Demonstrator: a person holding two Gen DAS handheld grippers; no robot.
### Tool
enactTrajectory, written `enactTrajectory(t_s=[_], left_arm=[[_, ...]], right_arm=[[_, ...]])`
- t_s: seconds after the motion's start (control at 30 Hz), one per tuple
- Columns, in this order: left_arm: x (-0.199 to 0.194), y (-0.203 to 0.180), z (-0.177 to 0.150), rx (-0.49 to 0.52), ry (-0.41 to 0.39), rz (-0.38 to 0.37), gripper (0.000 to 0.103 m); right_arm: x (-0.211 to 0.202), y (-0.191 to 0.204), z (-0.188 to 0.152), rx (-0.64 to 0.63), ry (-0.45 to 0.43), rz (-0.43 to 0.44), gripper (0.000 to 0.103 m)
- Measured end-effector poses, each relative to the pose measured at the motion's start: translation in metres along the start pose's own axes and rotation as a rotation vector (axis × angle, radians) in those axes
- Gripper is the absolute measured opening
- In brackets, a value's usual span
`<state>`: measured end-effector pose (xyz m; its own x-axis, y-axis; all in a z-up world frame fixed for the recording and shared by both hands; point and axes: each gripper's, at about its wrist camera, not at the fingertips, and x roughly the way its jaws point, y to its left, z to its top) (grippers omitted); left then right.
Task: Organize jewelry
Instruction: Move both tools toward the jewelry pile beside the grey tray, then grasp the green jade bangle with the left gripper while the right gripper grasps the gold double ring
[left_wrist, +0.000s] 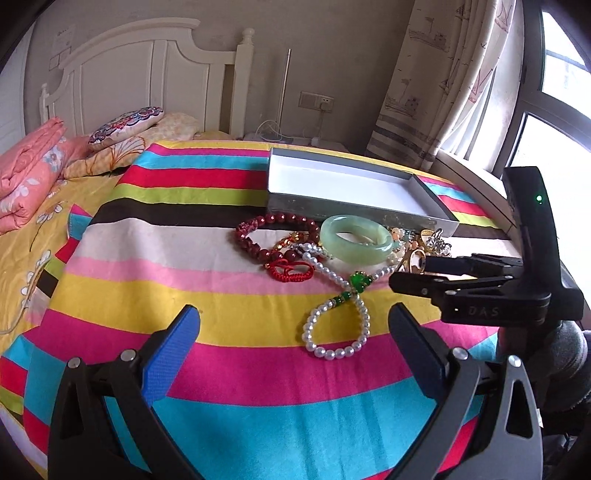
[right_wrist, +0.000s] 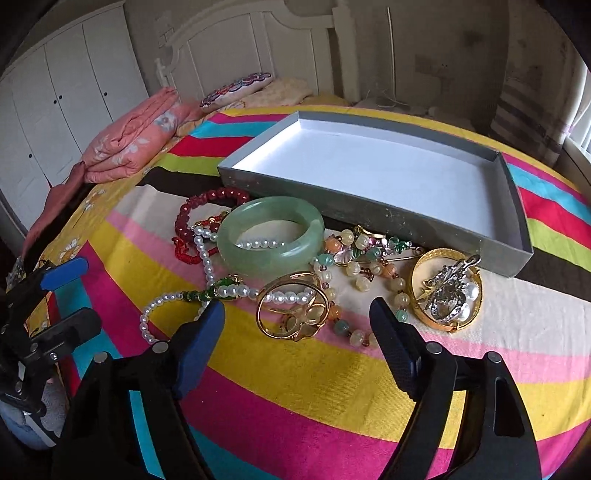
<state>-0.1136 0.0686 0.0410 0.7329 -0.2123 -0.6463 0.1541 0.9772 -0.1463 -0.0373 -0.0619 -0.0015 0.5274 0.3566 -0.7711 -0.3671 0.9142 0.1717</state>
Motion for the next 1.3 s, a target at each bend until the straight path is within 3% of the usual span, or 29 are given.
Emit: enactTrajectory(t_s=[0.1, 0.53, 0.67, 0.8, 0.97, 1.1, 1.27, 1.3], left_arm=[[0.006, -0.005, 0.012, -0.001, 0.010, -0.023, 0.101], [0.042, -0.051, 0.052, 0.094, 0.055, -0.051, 0.100], [0.058, -0.070, 0.057, 0.155, 0.072, -0.046, 0.089], [0.075, -0.079, 0.060, 0.196, 0.110, -0.056, 0.088], [0.101, -0.089, 0.058, 0.270, 0.171, -0.060, 0.087], [0.122, -0.101, 0.059, 0.332, 0.220, -0.061, 0.072], [0.140, -0.114, 0.051, 0.410, 0.243, -0.012, 0.071], [0.139, -0.112, 0.052, 0.400, 0.242, -0.024, 0.066]], right_arm=[[-0.002, -0.001, -0.002, 0.000, -0.014, 0.024, 0.047], [-0.045, -0.029, -0.022, 0.059, -0.156, 0.051, 0.046], [-0.058, -0.042, -0.030, 0.070, -0.192, 0.073, 0.046], [-0.067, -0.039, -0.036, 0.023, -0.216, 0.087, 0.046], [-0.071, -0.045, -0.042, 0.012, -0.189, 0.095, 0.046], [-0.072, -0.052, -0.048, 0.022, -0.164, 0.085, 0.046], [-0.075, -0.045, -0.055, -0.022, -0.137, 0.096, 0.048], [-0.076, -0.041, -0.057, -0.039, -0.128, 0.109, 0.048]])
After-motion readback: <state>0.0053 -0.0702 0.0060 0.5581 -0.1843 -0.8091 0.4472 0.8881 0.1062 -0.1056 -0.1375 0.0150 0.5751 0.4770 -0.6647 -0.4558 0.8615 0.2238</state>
